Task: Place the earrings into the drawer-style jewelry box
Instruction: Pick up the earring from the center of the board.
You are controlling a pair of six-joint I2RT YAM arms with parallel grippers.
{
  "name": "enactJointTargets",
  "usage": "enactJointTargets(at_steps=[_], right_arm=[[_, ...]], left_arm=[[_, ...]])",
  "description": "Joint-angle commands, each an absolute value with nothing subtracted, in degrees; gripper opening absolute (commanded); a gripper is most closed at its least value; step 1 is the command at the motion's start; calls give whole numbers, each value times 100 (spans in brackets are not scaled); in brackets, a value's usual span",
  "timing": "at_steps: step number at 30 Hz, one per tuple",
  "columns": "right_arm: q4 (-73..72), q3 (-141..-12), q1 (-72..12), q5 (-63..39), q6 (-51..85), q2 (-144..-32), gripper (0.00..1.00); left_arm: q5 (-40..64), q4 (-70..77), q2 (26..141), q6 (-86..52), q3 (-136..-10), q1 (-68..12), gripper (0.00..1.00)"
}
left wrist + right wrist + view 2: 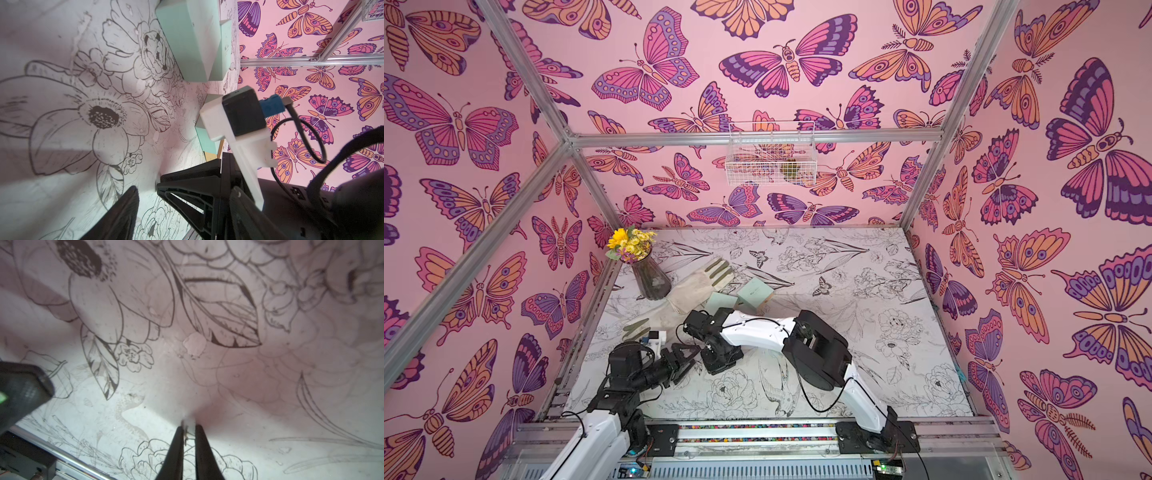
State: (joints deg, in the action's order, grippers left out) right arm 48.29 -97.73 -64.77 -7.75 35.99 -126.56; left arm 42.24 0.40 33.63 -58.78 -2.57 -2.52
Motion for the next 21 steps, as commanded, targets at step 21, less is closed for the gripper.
enactJointTargets(at_steps=[21], right_arm=[[4296, -8987, -6254, -1098, 3928, -11350, 0]], left_arm=[[3960, -351, 3074, -5511, -532, -206, 77]])
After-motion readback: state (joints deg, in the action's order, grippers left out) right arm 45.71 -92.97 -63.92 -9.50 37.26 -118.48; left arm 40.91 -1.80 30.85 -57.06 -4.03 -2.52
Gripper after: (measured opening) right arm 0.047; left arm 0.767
